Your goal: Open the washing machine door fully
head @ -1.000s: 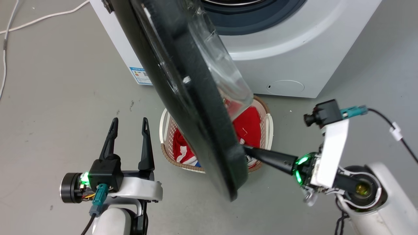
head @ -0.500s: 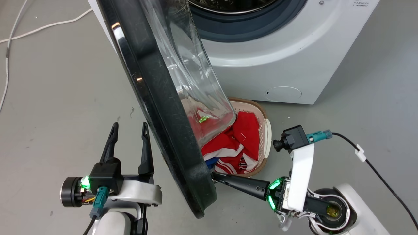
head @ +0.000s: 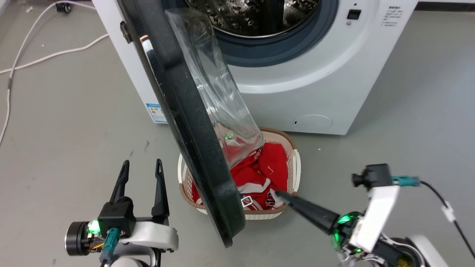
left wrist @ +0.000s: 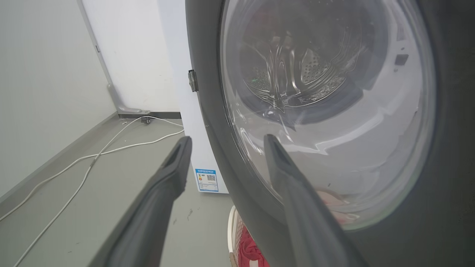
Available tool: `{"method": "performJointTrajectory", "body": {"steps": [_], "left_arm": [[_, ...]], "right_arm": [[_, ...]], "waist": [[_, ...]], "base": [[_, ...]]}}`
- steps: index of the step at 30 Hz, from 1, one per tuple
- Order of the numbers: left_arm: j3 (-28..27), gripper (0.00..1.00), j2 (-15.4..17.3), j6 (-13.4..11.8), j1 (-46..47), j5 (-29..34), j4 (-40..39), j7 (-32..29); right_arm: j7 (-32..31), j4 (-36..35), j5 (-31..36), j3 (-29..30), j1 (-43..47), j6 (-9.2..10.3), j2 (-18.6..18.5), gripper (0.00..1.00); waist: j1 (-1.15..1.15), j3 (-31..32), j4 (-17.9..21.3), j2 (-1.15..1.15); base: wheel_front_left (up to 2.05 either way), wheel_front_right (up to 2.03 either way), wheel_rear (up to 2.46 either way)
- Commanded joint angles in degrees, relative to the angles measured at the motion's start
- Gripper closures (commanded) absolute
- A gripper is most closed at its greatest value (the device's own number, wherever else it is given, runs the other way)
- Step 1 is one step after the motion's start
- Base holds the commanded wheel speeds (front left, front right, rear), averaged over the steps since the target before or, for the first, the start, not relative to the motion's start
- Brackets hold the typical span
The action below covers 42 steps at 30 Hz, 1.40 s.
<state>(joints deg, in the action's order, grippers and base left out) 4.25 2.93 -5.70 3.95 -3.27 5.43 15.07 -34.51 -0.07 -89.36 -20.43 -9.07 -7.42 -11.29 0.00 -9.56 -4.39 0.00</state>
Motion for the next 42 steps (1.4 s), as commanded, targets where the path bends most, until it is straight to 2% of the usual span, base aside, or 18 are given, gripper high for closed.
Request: {"method": "performJointTrajectory", "body": {"steps": [1, 2, 3, 7, 10, 14, 18, 22, 24, 26, 29, 35, 42], "left_arm": [[-0.2, 0.00, -0.1, 0.2, -0.6, 0.1, 0.1, 0.2], [-0.3, 0.00, -0.1, 0.2, -0.9, 0.3, 0.1, 0.2], [-0.5, 0.00, -0.1, 0.3, -1.3, 0.4, 0.1, 0.2], [-1.3, 0.00, -0.1, 0.5, -2.4, 0.7, 0.2, 0.2], [-1.6, 0.00, -0.1, 0.7, -3.2, 1.0, 0.3, 0.2], [-1.9, 0.00, -0.1, 0.7, -4.3, 0.9, 0.2, 0.2], [-2.2, 0.00, -0.1, 0.7, -5.3, 1.0, 0.0, 0.2], [-2.6, 0.00, -0.1, 0.8, -6.3, 1.1, -0.2, 0.2], [-2.7, 0.00, -0.1, 0.9, -6.6, 1.2, -0.3, 0.2], [-2.7, 0.00, -0.1, 1.0, -6.9, 1.3, -0.4, 0.2], [-2.6, 0.00, -0.1, 0.8, -7.0, 1.2, -0.4, 0.2], [-2.1, 0.00, -0.1, 0.9, -7.2, 1.0, -0.4, 0.2], [-1.7, 0.00, -0.1, 1.1, -7.6, 1.1, -0.4, 0.2]], "right_arm": [[0.7, -0.6, 0.1, 0.6, 0.8, -0.12, -0.4, 0.55], [2.2, -1.4, 0.7, 1.6, 1.5, -0.13, -0.5, 0.04], [4.2, -2.0, 1.3, 2.7, 2.1, -0.13, -0.4, 0.00], [14.1, -4.8, 5.4, 7.2, 3.7, -0.13, 0.5, 0.00], [23.2, -6.6, 11.1, 9.5, 4.9, -0.13, 0.2, 0.00], [36.1, -6.2, 20.8, 10.2, 6.0, -0.13, -1.4, 0.00], [47.6, -2.9, 33.7, 10.4, 6.6, -0.12, -4.0, 0.00], [49.7, -1.6, 46.8, 13.6, 6.4, -0.08, -2.7, 0.00], [49.7, -3.4, 56.4, 16.0, 6.4, -0.08, -1.7, 0.00], [49.7, -5.1, 62.5, 18.6, 7.6, -0.06, 1.8, 0.00], [49.7, -7.2, 71.6, 20.4, 9.0, -0.06, 3.8, 0.00], [49.7, -6.7, 81.5, 21.4, 13.0, -0.06, 6.7, 0.00], [49.7, -3.2, 84.2, 22.3, 16.6, -0.06, 8.3, 0.00]], "waist": [[0.00, 0.7, 0.6, 0.00], [0.00, 1.1, 0.9, 0.00], [0.00, 1.5, 1.1, 0.00], [0.00, 3.2, 2.1, 0.00], [0.00, 4.5, 2.5, 0.00], [0.00, 6.0, 2.9, 0.00], [0.00, 7.1, 3.4, 0.00], [0.00, 7.7, 4.0, 0.00], [0.00, 7.9, 4.1, 0.00], [0.00, 8.1, 4.1, 0.00], [0.00, 8.5, 3.8, 0.00], [0.00, 9.1, 3.2, 0.00], [0.00, 9.7, 2.7, 0.00]], "base": [[0.00, 0.00, 0.00], [0.00, 0.00, 0.00], [0.00, 0.00, 0.00], [0.00, 0.00, 0.00], [0.00, 0.00, 0.00], [0.00, 0.00, 0.00], [0.00, 0.00, 0.00], [0.00, 0.00, 0.00], [0.00, 0.00, 0.00], [0.00, 0.00, 0.00], [0.00, 0.00, 0.00], [0.00, 0.00, 0.00], [0.00, 0.00, 0.00]]}}
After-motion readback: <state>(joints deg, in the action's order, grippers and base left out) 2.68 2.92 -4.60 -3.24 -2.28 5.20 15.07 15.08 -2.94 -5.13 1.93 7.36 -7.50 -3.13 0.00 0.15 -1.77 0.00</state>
